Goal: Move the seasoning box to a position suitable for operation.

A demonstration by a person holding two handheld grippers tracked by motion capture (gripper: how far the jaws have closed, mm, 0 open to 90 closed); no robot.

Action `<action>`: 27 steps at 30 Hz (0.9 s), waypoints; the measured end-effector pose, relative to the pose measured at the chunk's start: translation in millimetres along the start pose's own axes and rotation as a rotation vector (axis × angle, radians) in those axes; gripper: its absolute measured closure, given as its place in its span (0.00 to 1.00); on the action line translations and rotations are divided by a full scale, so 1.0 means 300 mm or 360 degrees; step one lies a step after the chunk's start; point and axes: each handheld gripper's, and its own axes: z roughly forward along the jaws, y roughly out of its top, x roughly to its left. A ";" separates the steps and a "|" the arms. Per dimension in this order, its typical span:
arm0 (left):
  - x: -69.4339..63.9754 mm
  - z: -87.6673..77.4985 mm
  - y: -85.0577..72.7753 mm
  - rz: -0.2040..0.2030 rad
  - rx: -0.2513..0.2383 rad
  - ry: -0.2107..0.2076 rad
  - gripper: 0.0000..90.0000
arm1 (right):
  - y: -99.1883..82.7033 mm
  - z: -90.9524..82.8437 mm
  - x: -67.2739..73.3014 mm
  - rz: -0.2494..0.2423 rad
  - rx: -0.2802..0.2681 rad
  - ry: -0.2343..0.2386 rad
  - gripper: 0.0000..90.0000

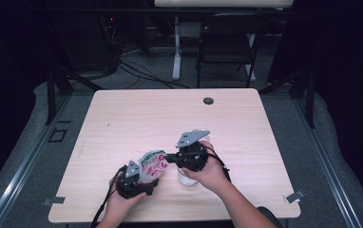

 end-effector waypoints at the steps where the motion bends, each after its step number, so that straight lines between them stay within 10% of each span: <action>1: -0.001 0.005 -0.001 0.0010 0.0003 0.0013 0.26 | 0.000 0.000 0.000 0.0000 0.0000 0.0000 1.00; 27: -0.014 0.024 0.007 0.0075 0.0082 0.0067 0.15 | -0.011 0.003 0.004 0.0012 0.0002 -0.0009 1.00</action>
